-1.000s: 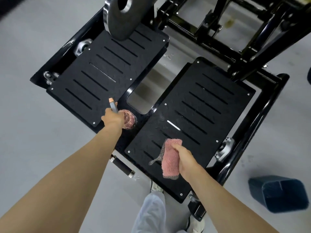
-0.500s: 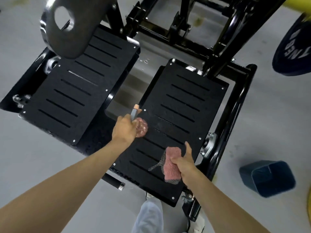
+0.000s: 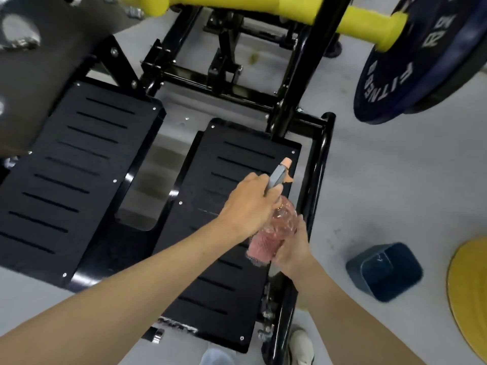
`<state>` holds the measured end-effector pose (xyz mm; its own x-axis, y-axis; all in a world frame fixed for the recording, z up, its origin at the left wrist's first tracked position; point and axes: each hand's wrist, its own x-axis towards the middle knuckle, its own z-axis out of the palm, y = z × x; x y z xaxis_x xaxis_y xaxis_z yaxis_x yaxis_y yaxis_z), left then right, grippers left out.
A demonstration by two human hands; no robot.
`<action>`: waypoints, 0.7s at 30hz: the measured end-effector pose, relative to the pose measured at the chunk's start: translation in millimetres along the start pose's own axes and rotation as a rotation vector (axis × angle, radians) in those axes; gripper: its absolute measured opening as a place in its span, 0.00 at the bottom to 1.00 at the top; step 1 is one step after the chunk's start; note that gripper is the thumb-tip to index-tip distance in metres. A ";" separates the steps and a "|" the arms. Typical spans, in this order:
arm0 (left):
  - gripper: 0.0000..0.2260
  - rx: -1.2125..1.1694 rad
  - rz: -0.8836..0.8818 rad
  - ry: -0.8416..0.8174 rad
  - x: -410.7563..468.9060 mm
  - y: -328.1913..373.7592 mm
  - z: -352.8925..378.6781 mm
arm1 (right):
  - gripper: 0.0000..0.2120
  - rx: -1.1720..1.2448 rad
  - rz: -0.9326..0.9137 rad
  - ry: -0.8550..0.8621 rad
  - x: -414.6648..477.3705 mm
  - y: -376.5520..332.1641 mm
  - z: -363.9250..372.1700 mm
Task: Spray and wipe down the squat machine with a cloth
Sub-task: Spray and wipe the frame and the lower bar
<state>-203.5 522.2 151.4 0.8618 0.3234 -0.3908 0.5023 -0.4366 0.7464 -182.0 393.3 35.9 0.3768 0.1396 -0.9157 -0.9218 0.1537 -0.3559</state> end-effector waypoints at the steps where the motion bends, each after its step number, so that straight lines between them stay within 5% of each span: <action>1: 0.15 0.016 0.036 -0.010 1.8 6.6 8.1 | 0.31 0.008 -0.024 -0.017 0.0 -4.6 -5.4; 5: 0.11 0.035 0.160 -0.055 11.7 22.3 47.0 | 0.24 -0.006 -0.112 -0.083 7.3 -21.8 -35.5; 10: 0.31 -0.133 0.154 -0.245 26.8 46.6 94.1 | 0.16 -0.001 -0.190 -0.214 14.1 -62.9 -57.8; 13: 0.29 -0.168 0.097 -0.102 52.7 74.0 119.4 | 0.15 -0.015 -0.167 -0.211 8.8 -98.4 -72.6; 16: 0.22 -0.265 -0.011 0.082 81.6 99.4 142.6 | 0.25 -0.038 -0.015 -0.184 14.0 -128.8 -86.4; 21: 0.26 -0.352 -0.092 0.200 124.8 128.1 173.6 | 0.26 -0.116 0.105 -0.132 33.4 -176.3 -102.9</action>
<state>-19.3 360.9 104.7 0.7665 0.5193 -0.3780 0.4918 -0.0960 0.8654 -16.2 270.2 48.9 0.2801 0.2775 -0.9190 -0.9580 0.0188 -0.2863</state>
